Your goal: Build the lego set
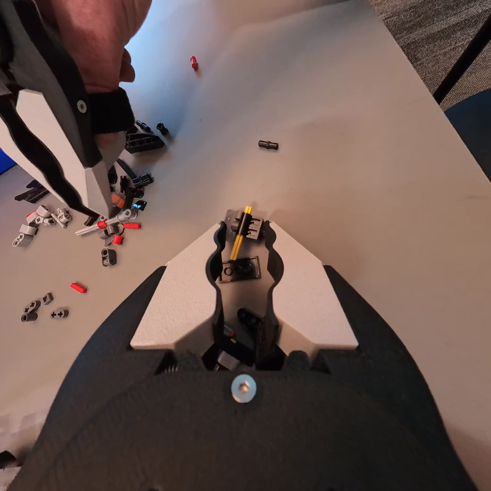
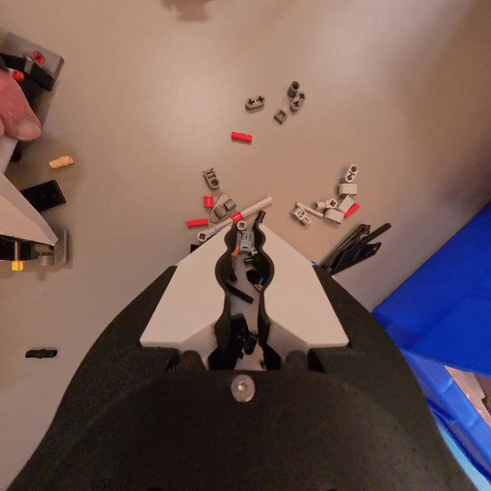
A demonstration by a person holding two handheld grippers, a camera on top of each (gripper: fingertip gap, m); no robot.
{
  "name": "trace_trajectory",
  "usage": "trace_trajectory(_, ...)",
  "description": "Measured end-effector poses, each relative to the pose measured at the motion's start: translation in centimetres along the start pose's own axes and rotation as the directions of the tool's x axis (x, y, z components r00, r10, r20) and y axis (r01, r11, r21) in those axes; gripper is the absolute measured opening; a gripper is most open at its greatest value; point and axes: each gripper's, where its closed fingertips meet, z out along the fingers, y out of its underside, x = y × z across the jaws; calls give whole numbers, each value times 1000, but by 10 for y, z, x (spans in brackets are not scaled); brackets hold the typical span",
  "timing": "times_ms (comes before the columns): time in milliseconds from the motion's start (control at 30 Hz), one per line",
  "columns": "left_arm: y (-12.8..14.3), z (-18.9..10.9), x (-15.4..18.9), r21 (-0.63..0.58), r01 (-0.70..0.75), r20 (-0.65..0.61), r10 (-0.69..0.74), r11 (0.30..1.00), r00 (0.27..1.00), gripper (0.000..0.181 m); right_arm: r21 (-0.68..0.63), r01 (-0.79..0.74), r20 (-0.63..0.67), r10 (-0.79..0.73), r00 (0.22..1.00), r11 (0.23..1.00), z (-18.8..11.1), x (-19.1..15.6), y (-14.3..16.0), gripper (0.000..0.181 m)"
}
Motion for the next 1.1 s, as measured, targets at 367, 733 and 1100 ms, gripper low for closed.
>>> trace_trajectory(367,1,1,0,-2,4,-1,-4,1000,1000,27,21,2,49,-3,999,1000,3,-3,-1,4)
trace_trajectory(733,2,0,-1,-1,10,1,-10,1000,1000,27,126,-47,22,44,999,991,-27,-18,-6,4)
trace_trajectory(1100,2,-3,-6,-27,25,28,-24,999,999,30,212,-69,31,64,997,975,-58,-54,-4,5)
